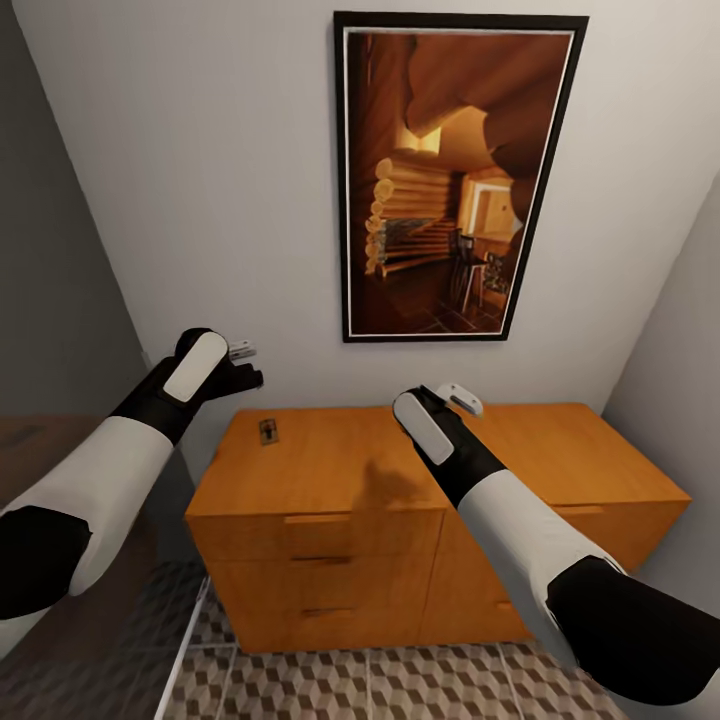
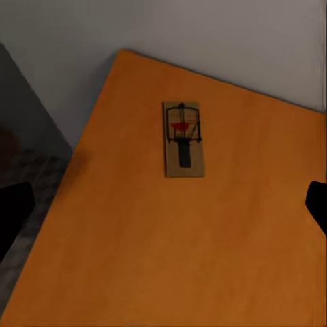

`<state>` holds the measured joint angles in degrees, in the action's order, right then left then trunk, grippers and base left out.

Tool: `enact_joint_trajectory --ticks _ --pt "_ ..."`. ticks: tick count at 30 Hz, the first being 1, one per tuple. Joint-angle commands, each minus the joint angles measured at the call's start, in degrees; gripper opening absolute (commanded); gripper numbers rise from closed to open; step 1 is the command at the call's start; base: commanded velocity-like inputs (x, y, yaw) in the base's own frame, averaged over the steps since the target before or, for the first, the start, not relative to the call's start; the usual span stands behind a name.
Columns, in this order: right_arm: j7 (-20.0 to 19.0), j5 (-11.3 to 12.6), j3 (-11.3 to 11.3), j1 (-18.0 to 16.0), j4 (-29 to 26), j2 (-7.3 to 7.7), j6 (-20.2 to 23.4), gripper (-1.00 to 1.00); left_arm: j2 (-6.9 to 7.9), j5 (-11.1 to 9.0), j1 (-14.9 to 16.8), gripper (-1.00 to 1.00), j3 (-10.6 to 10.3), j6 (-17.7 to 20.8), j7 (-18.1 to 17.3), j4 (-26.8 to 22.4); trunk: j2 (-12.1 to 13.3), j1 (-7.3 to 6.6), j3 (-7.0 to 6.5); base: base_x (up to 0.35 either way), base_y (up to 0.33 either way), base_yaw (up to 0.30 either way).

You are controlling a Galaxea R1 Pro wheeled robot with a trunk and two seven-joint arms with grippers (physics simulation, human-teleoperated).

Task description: Take the four mousetraps from the cabinet in the bathroom and place them on the bathroom floor. Make sure all four end up on the same floor surface, and ensure that at least two of them are either under or directly next to the same bathroom sink.

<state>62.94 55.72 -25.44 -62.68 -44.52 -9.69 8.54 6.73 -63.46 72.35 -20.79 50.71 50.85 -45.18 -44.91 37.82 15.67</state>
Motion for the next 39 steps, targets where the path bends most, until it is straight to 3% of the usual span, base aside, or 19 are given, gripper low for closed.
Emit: enact_joint_trajectory --ticks 1,12,17,20,21,24,28,30,33,36,39 --pt "0.3 0.1 -0.3 -0.1 0.0 0.02 0.6 1.00 -0.10 -0.6 0.1 1.00 -0.3 0.0 0.6 -0.1 -0.1 0.05 0.09 0.324 0.000 0.000" --pt "0.3 0.2 -0.9 -0.1 0.0 0.02 0.6 1.00 -0.88 -0.9 0.0 1.00 -0.3 0.2 0.2 -0.2 -0.1 0.05 0.09 0.328 0.000 0.000" --pt "0.2 0.2 -0.9 -0.1 0.2 0.07 0.6 1.00 -0.05 -2.5 0.0 1.00 0.6 0.7 -3.8 -0.8 -0.1 0.05 0.09 0.167 0.000 0.000" --pt "0.1 0.2 -1.0 -0.1 0.9 0.08 0.5 1.00 1.32 -6.1 0.0 1.00 2.1 1.7 -10.4 -1.2 -0.1 0.05 0.09 0.066 0.000 0.000" --pt "0.1 0.3 -1.0 -0.1 1.6 0.06 0.5 1.00 2.38 -10.1 -0.1 1.00 3.0 3.3 -16.6 -1.3 -0.1 0.05 0.09 0.033 0.000 0.000" --pt "-0.1 0.3 -1.0 -0.1 2.4 0.04 0.5 1.00 3.56 -17.7 -0.4 1.00 3.7 5.8 -28.0 -1.5 -0.1 0.05 0.09 0.022 0.000 0.000" --pt "-0.3 0.4 -1.0 0.0 3.1 0.03 0.5 1.00 4.28 -26.6 -0.9 1.00 2.3 7.0 -42.9 -3.0 -0.1 0.05 0.09 0.010 0.000 0.000" --pt "-0.5 0.4 -1.0 0.1 3.3 0.03 0.4 1.00 4.46 -29.1 -1.1 1.00 0.1 7.1 -48.7 -4.7 -0.1 0.05 0.09 0.005 0.000 0.000" --pt "-0.8 0.4 -1.0 0.4 3.4 0.03 0.4 1.00 4.57 -31.4 -1.3 1.00 -3.9 7.3 -54.5 -8.2 -0.1 0.05 0.09 0.003 0.000 0.000" --pt "-1.0 0.4 -1.0 1.1 3.5 0.02 0.4 1.00 4.12 -33.0 -1.4 1.00 -7.6 7.4 -58.1 -14.1 -0.1 0.05 0.09 0.001 0.000 0.000" --pt "-1.1 0.4 -1.0 1.6 3.5 0.02 0.4 1.00 2.73 -33.6 -1.4 1.00 -8.9 7.4 -59.3 -18.4 -0.1 0.05 0.09 0.000 0.000 0.000"
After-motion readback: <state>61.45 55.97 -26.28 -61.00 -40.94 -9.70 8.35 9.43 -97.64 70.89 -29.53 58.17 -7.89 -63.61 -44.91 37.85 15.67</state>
